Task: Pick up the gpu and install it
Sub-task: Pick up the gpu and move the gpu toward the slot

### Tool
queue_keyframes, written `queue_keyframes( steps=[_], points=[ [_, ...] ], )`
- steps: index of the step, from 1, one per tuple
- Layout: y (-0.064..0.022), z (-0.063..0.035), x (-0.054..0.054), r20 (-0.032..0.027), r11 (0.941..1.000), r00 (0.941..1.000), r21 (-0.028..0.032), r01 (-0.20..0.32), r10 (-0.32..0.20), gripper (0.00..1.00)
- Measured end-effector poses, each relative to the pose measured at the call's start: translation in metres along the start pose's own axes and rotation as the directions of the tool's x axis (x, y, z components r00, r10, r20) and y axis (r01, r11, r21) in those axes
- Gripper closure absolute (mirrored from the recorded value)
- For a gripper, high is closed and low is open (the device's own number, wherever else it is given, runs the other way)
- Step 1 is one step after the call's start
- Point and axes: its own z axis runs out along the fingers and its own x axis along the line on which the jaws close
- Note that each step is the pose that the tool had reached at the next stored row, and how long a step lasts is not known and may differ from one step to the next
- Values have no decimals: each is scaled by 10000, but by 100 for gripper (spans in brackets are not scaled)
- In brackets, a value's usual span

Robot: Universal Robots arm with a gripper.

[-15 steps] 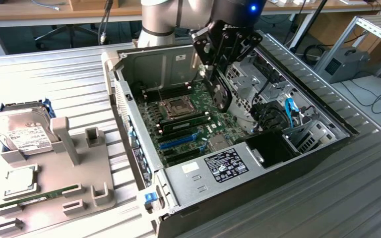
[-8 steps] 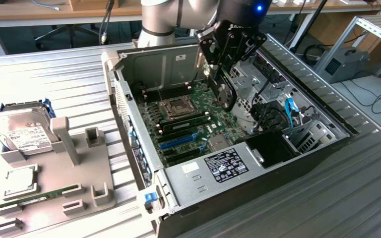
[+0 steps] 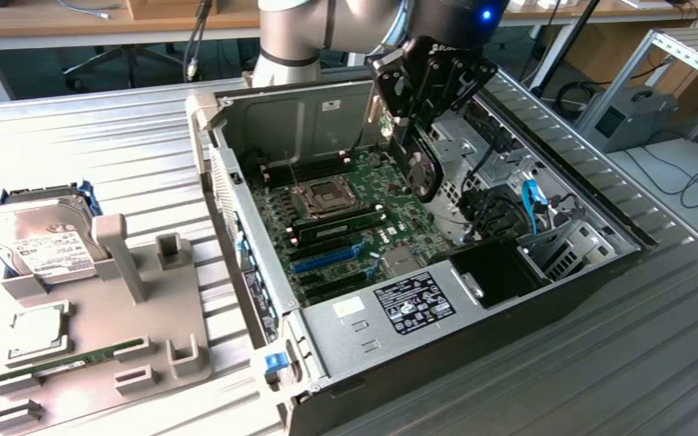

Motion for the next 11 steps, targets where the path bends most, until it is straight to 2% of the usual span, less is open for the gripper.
queue_keyframes(
  steps=[5, 11],
  points=[
    [4, 2, -50, -1, 10000, 10000, 1, 0, 0, 74],
    [4, 2, -53, 0, 10000, 10000, 0, 0, 0, 74]
  ],
)
